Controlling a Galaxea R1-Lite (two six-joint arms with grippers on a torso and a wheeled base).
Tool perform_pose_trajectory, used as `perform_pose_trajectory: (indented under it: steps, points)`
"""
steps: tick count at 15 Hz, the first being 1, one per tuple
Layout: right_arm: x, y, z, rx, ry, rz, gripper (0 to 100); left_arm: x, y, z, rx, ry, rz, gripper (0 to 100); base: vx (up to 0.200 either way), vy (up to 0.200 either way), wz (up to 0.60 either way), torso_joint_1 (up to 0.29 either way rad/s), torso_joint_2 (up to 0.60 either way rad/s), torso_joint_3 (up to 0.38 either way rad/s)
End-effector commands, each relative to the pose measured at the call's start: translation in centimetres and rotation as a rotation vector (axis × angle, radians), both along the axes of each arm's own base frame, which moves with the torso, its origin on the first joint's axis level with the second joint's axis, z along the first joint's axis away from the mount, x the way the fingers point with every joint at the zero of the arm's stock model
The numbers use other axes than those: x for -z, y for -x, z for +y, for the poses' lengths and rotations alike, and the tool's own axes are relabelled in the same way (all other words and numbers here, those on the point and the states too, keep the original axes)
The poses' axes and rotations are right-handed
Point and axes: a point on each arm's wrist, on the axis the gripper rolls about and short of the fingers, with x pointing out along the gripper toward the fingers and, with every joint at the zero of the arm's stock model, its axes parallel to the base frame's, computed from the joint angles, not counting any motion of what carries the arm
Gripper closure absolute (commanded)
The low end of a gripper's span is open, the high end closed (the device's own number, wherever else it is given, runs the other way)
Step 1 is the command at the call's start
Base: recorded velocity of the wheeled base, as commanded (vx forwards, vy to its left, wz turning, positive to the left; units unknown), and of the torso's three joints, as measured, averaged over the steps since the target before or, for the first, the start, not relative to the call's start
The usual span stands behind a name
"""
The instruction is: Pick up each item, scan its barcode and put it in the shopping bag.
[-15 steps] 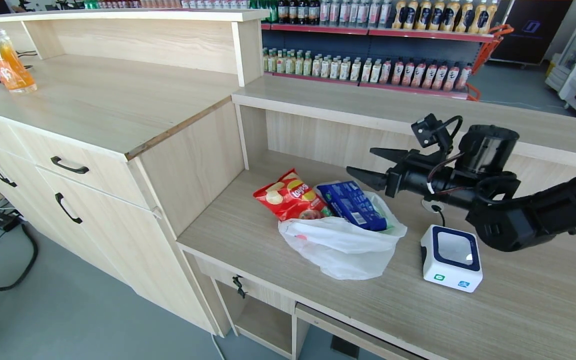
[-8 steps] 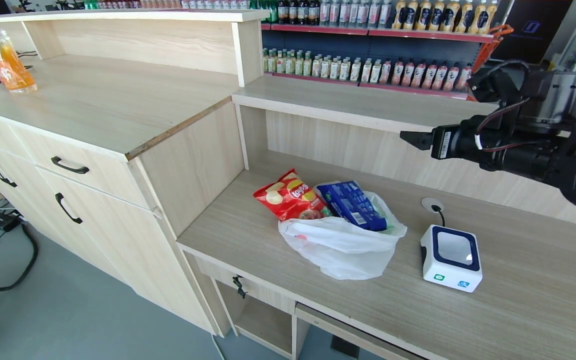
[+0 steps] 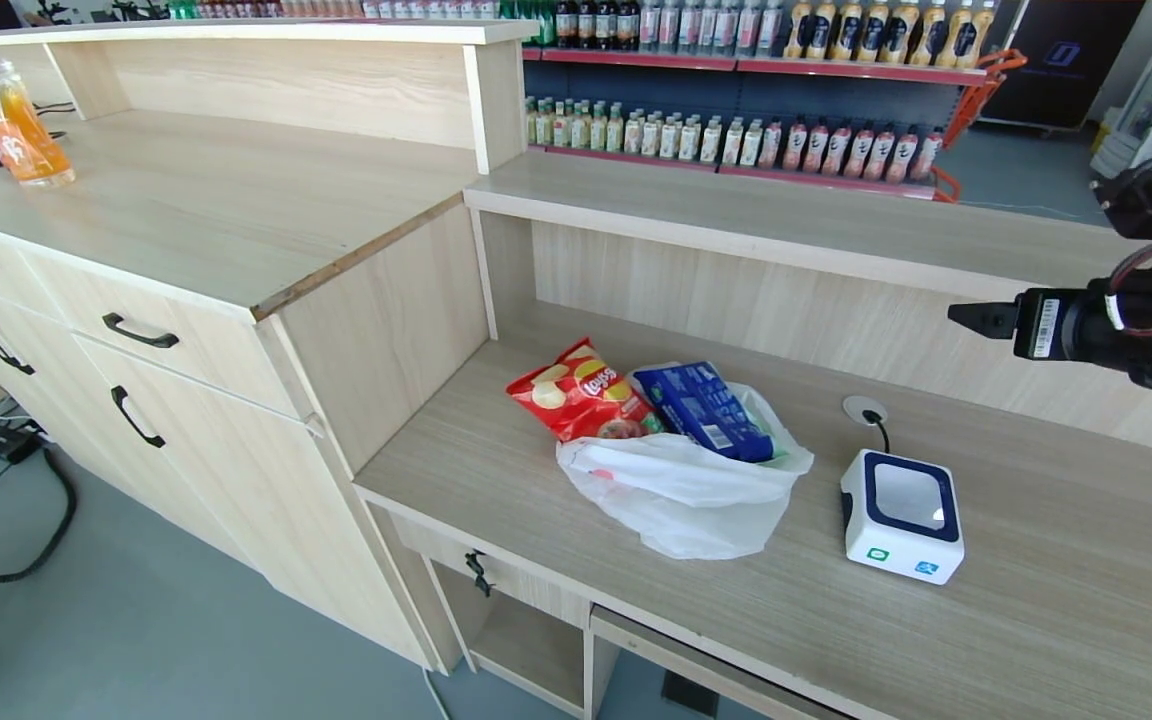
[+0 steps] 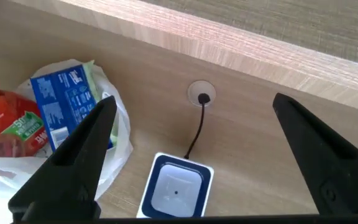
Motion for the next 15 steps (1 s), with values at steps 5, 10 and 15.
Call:
perform_pose_trajectory:
  steps: [5, 10, 15]
  points:
    - [3.5, 7.2, -0.5, -0.002, -0.005, 0.01, 0, 0.0, 0.0, 0.0, 0.0, 0.0, 0.001, 100, 0.0, 0.0, 0.0, 0.0, 0.0, 0.0]
    - [7.9, 13.6, -0.6, 0.019, 0.017, -0.048, 0, 0.0, 0.0, 0.0, 0.0, 0.0, -0.001, 100, 0.0, 0.0, 0.0, 0.0, 0.0, 0.0]
    - [10.0, 18.0, -0.5, 0.011, 0.023, -0.072, 0, 0.0, 0.0, 0.0, -0.002, 0.0, 0.001, 100, 0.0, 0.0, 0.0, 0.0, 0.0, 0.0]
